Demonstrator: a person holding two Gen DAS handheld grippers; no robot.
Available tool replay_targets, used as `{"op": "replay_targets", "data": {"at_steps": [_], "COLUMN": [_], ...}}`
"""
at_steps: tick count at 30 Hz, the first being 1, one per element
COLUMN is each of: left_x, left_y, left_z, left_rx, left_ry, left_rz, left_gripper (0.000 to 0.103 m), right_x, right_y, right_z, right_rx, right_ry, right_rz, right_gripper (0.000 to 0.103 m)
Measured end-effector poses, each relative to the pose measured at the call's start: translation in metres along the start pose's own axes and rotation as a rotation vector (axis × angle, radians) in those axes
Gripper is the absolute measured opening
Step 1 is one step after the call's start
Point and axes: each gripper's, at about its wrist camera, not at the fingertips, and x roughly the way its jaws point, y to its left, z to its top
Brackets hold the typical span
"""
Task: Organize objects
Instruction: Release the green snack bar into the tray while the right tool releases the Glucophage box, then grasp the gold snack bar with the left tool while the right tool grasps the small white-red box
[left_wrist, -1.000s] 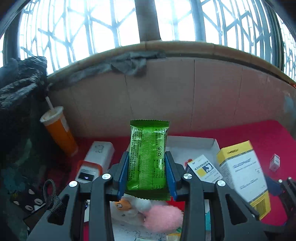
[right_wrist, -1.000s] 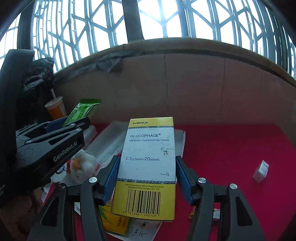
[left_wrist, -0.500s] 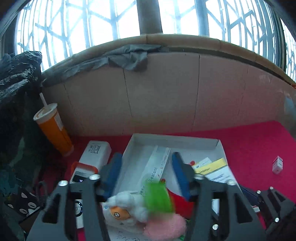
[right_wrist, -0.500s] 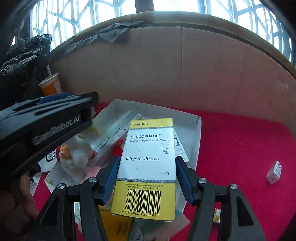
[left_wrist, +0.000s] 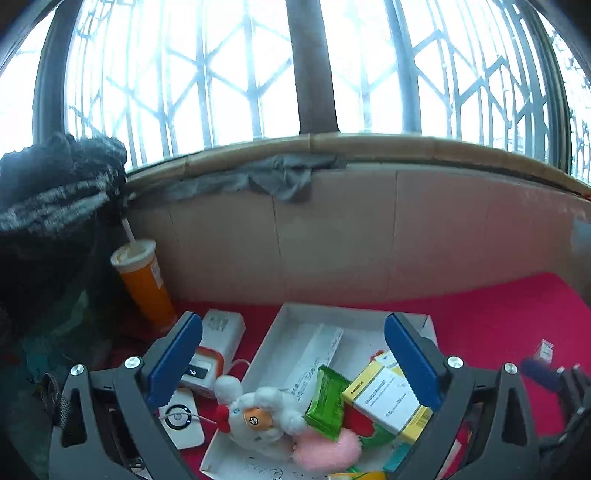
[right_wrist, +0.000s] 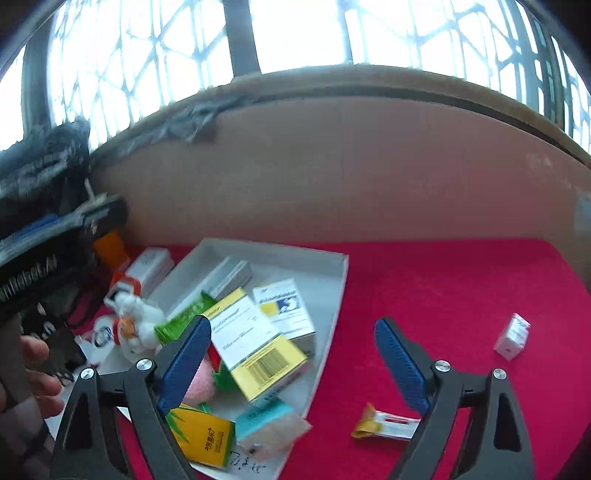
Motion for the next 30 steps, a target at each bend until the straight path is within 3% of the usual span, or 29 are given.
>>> {"op": "replay_targets", "data": {"at_steps": [2,4,8,12,15,21,23,27,30], "left_x": [-0.014,-0.027,-0.043,-0.049,-0.057,-0.053,-0.059,-0.07,-0.046], "left_y": [-0.001,-0.003,-0.008,-0.02,-0.046,-0.115,-0.13,-0.155,-0.182], "left_z": [0.004,-0.001,-0.034,-0.042,-0.048,-0.075,-0.065,-0.051,-0.071], "left_rx": [-0.007,-0.017,-0.056,-0.078,-0.042,0.054,0.074,0.111,0.244], "left_ry": [-0.034,-0.052,-0.041,-0.022,-0.024,0.089,0.057,-0.019,0.081], "left_rz": [-0.005,-0.025,-0.079,-0.132,-0.168,-0.317,-0.339,-0.422,-0.501], "left_gripper": [0.099,0.099,0.099,0.099,0.099,0.099,0.099,0.099,0.099], "right_x": [-0.025,-0.05,-0.087,-0.121,-0.143,-0.165,-0.18,-0.213,-0.198], "right_y": [-0.012,-0.03,-0.071,-0.118,-0.153,-0.225,-0.241,-0.25,-0.259], "right_z": [0.008,0.008,-0.004,-0.006,-0.01,-0.037,-0.029,-0.025,-0.045], "right_rx": [0.012,0.022,0.063,0.123,0.176,0.303,0.315,0.309,0.348], "right_ry": [-0.068,-0.125,-0.192,-0.226,-0.248,-0.228,-0.23,-0.317,-0.271], "right_rz": [-0.007,-0.016,-0.077,-0.146,-0.188,-0.255,-0.257,-0.289,-0.287], "right_gripper": [0.095,0.103,0.103,0.103,0.103,0.103,0.103,0.103,0.103]}}
